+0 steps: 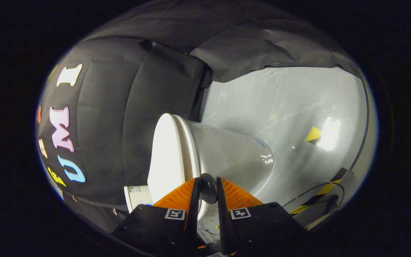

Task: Open the toilet lid.

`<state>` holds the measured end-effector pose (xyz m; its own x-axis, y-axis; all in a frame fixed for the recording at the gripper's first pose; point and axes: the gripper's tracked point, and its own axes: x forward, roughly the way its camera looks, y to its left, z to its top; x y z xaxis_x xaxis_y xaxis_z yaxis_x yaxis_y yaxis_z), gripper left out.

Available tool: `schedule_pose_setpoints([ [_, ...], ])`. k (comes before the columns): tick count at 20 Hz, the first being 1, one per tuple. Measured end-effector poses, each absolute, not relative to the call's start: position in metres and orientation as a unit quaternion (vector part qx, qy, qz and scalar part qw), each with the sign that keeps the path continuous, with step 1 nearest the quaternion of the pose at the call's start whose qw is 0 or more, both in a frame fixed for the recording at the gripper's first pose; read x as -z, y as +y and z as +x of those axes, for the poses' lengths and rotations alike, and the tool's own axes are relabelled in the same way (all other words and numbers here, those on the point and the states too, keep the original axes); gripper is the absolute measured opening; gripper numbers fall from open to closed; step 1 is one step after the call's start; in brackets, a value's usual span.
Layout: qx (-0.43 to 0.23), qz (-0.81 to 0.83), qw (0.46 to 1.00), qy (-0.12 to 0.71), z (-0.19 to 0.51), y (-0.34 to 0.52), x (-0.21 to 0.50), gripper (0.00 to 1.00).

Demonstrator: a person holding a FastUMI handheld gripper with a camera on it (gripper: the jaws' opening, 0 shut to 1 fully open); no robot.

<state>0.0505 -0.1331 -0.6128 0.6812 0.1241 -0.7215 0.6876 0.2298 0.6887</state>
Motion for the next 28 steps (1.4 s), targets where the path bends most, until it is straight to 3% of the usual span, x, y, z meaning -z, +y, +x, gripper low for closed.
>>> schedule_pose_setpoints([
  [1,0.198,0.596,0.707,0.327,0.036,-0.157,0.577,0.27],
  [2,0.189,0.595,0.707,0.332,0.053,-0.137,0.604,0.15],
  [4,0.185,0.592,0.716,0.319,0.056,-0.133,0.606,0.15],
  [5,0.185,0.595,0.715,0.318,0.058,-0.139,0.598,0.05],
  [14,0.184,0.549,0.754,0.311,0.066,-0.131,0.558,0.05],
  [28,0.131,0.329,0.902,0.246,0.106,-0.037,0.361,0.05],
])
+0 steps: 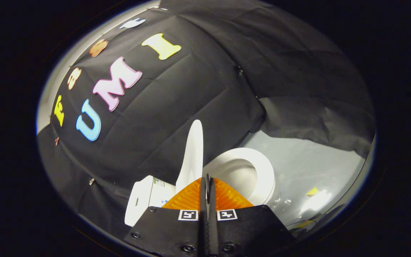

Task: Open the toilet lid.

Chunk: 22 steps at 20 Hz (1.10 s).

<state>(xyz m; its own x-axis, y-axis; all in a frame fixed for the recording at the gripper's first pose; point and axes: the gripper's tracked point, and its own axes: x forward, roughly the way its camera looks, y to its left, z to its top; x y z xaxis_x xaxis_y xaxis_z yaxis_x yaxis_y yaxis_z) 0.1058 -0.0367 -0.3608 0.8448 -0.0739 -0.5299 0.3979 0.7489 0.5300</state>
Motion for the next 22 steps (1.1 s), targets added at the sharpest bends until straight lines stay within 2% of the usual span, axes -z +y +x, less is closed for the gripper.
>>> schedule_pose_setpoints([
  [16,0.092,0.110,0.964,0.222,0.128,0.104,0.266,0.05],
  [22,0.053,0.053,0.976,0.207,0.138,0.176,0.250,0.05],
])
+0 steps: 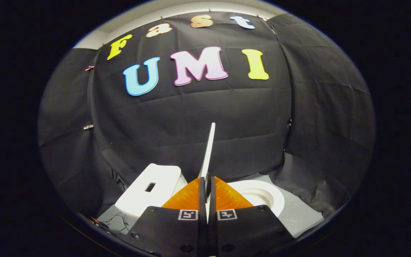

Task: Open the toilet lid.

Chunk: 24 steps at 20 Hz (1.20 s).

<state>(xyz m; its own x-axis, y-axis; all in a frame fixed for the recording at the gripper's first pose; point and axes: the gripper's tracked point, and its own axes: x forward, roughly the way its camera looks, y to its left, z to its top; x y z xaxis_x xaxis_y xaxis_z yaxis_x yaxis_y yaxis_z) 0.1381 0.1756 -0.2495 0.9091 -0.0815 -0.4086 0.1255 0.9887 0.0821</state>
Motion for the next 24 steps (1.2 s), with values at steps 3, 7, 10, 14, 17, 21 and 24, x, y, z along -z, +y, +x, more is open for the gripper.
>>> schedule_pose_setpoints([
  [3,0.041,0.040,0.978,0.202,0.142,0.203,0.246,0.05],
  [7,0.028,0.015,0.980,0.198,0.145,0.232,0.241,0.05],
  [10,0.014,0.000,0.981,0.192,0.147,0.256,0.241,0.05],
  [14,-0.006,-0.013,0.982,0.191,0.150,0.285,0.243,0.05],
  [17,-0.016,-0.021,0.981,0.191,0.151,0.302,0.244,0.05],
  [21,-0.032,-0.035,0.981,0.188,0.152,0.326,0.247,0.05],
  [24,-0.046,-0.049,0.980,0.189,0.153,0.343,0.251,0.05],
])
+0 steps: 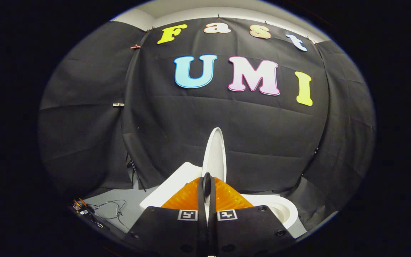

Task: Open the toilet lid.

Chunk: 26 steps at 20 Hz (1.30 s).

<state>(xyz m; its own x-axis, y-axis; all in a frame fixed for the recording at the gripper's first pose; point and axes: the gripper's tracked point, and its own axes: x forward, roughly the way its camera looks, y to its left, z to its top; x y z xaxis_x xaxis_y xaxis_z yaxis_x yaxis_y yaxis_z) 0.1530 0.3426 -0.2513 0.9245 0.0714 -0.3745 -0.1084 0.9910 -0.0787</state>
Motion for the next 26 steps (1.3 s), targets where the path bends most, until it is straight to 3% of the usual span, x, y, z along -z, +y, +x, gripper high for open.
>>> schedule_pose_setpoints([
  [7,-0.066,-0.051,0.980,0.183,0.156,0.361,0.254,0.05],
  [9,-0.080,-0.039,0.977,0.195,0.151,0.367,0.260,0.21],
  [14,-0.086,-0.006,0.975,0.207,0.134,0.354,0.259,1.00],
  [26,-0.075,-0.017,0.990,0.116,0.093,0.232,0.130,1.00],
])
